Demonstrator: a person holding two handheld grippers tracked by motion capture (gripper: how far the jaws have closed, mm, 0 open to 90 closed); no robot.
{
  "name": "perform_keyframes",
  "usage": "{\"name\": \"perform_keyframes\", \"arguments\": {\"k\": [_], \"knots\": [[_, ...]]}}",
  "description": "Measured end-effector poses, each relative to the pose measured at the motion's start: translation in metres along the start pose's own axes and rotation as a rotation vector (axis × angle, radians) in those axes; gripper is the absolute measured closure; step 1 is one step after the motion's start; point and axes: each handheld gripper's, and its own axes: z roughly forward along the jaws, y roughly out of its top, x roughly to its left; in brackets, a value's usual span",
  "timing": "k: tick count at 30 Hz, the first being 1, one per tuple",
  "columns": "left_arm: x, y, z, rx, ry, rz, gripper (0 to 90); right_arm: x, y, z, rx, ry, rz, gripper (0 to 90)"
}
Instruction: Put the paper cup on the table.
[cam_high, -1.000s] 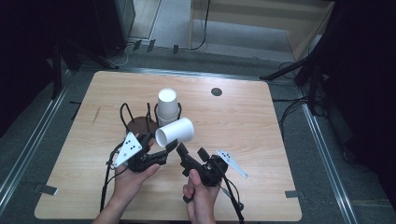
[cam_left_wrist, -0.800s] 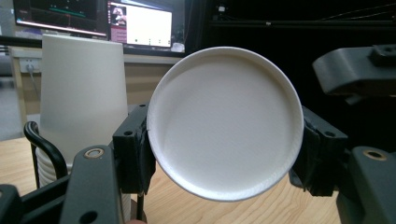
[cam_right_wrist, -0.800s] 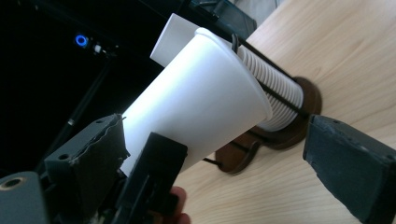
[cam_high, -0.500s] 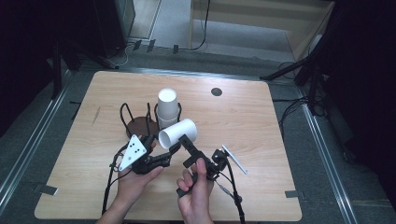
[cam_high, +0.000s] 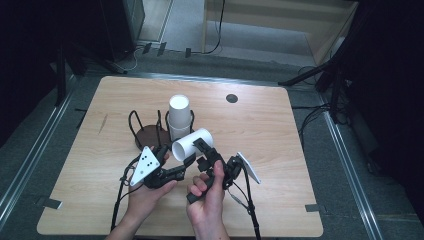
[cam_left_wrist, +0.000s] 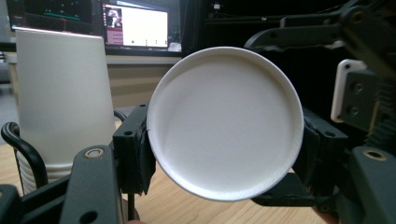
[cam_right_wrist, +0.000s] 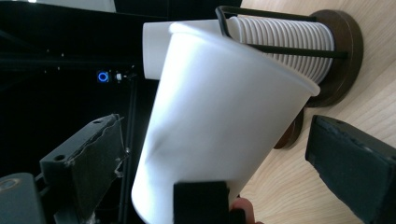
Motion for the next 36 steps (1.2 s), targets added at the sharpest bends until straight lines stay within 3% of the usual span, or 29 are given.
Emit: {"name": "perform_keyframes", "arguments": {"k": [1,14,20,22,29,35,36], "knots": [[0.000,0.000,0.000,-0.002,0.001,0.004,33.5,0.000,0.002,0.003,0.004,-0.002,0.031,4.0],[-0.003,-0.001,0.001,0.001,-0.013,0.037,33.5,-0.005,0.010,0.017,0.030,0.012,0.131,4.3],[-0.005,0.000,0.001,0.011,-0.026,0.037,33.4,-0.008,0.013,0.021,0.032,0.031,0.175,9.6],[-0.005,0.000,0.000,0.003,-0.016,0.056,33.3,-0.009,0.013,0.022,0.033,0.037,0.185,12.7],[-0.004,0.001,-0.001,0.011,-0.031,0.025,32.3,-0.009,0.012,0.021,0.020,0.042,0.190,21.8],[-0.005,0.002,-0.003,0.011,-0.022,0.046,31.4,-0.011,0.013,0.020,0.007,0.075,0.184,26.6],[-0.005,0.003,-0.004,0.022,-0.036,0.024,31.5,-0.011,0.014,0.019,0.007,0.082,0.182,27.2]]}}
